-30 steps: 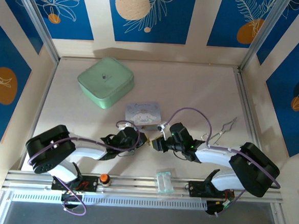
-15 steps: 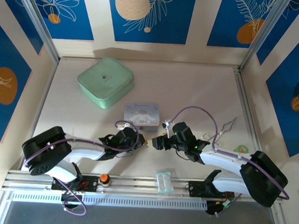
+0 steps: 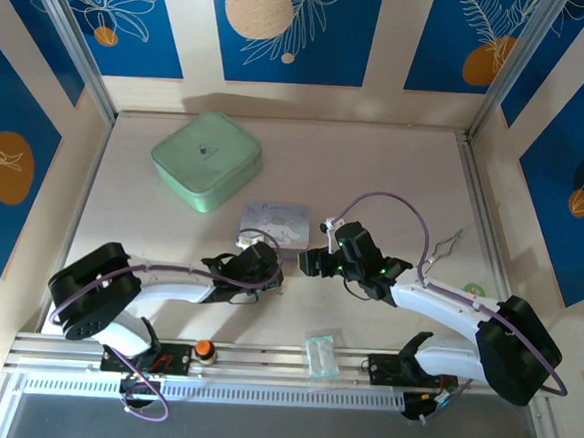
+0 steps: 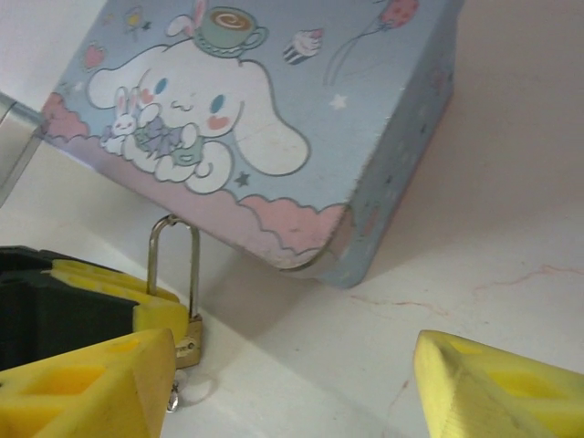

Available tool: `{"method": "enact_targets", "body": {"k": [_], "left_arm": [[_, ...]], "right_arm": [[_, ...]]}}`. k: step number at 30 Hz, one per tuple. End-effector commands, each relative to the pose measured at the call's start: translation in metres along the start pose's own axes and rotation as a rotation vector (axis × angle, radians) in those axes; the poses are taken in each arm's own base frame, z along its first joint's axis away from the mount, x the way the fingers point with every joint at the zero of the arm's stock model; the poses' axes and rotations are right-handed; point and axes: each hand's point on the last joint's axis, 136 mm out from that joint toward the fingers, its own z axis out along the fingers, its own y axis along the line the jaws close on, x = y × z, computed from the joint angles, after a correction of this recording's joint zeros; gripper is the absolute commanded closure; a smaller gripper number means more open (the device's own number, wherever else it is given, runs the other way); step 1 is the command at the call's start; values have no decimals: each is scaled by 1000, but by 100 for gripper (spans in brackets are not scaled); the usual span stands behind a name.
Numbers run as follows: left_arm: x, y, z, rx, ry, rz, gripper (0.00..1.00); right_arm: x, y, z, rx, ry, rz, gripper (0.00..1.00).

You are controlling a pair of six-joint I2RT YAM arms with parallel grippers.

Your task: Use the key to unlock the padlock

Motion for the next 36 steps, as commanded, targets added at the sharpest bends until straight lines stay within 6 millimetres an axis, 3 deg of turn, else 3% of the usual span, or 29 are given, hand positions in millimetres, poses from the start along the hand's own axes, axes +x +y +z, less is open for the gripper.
{"method": "enact_targets", "body": {"k": [1, 5, 11, 21, 32, 36], "left_arm": [[9, 36, 7, -150, 34, 47, 79], [10, 34, 11, -154, 46, 58, 74], [11, 36, 11, -194, 47, 89, 75], [7, 51, -5, -359, 58, 240, 72], [6, 41, -9, -487, 34, 399, 74], [15, 36, 0, -424, 56, 362, 75]], "right_arm": [[-17, -3, -4, 23, -19, 22, 31], [-18, -6, -3, 15, -21, 50, 31], [-15, -10, 0, 17, -13, 70, 31], [-37, -13, -3, 65, -23, 103, 31], [-27, -15, 2, 52, -11, 150, 31], [-25, -10, 0, 19, -7, 144, 31]]}}
